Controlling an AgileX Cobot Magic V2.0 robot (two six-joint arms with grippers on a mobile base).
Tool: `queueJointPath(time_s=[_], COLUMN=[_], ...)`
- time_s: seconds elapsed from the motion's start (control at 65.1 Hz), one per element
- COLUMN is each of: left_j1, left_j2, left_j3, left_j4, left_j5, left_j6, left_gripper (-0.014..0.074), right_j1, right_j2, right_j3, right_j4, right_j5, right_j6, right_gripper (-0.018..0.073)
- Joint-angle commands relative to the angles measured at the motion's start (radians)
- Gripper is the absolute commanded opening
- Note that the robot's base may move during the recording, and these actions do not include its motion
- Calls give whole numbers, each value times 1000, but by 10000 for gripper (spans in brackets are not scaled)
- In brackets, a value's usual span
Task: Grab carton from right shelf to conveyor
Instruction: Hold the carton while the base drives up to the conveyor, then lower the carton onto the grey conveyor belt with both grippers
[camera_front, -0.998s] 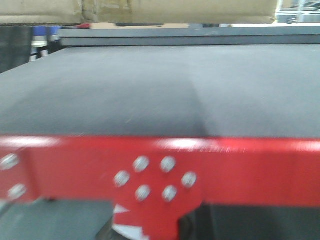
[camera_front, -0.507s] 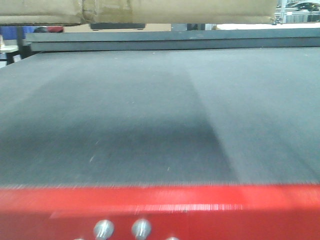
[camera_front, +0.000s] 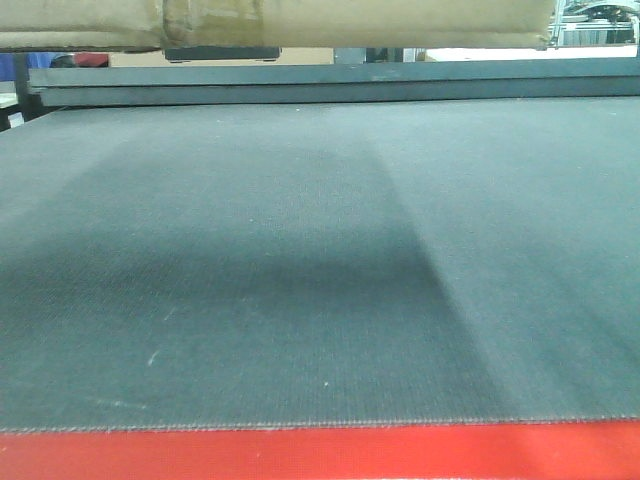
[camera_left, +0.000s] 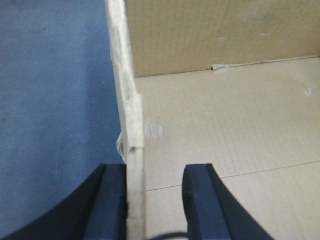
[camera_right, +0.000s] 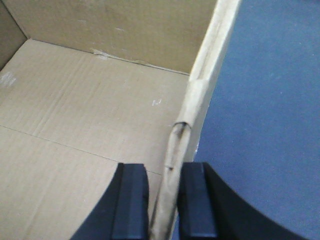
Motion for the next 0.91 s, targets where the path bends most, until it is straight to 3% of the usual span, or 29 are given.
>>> queueJointPath(time_s=[0.0, 0.891], left_j1=[-15, -15], left_j2=[-17, -17], left_j3=[-7, -7], left_j4=[-61, -68], left_j5=[-32, -32], left_j6=[24, 24], left_gripper=[-9, -9], right_j1=[1, 1], right_j2=[-7, -7], right_j3=[-5, -5], right_j4=[17, 17], right_j5=[-83, -91], right_j6=[-26, -26], right_gripper=[-73, -73])
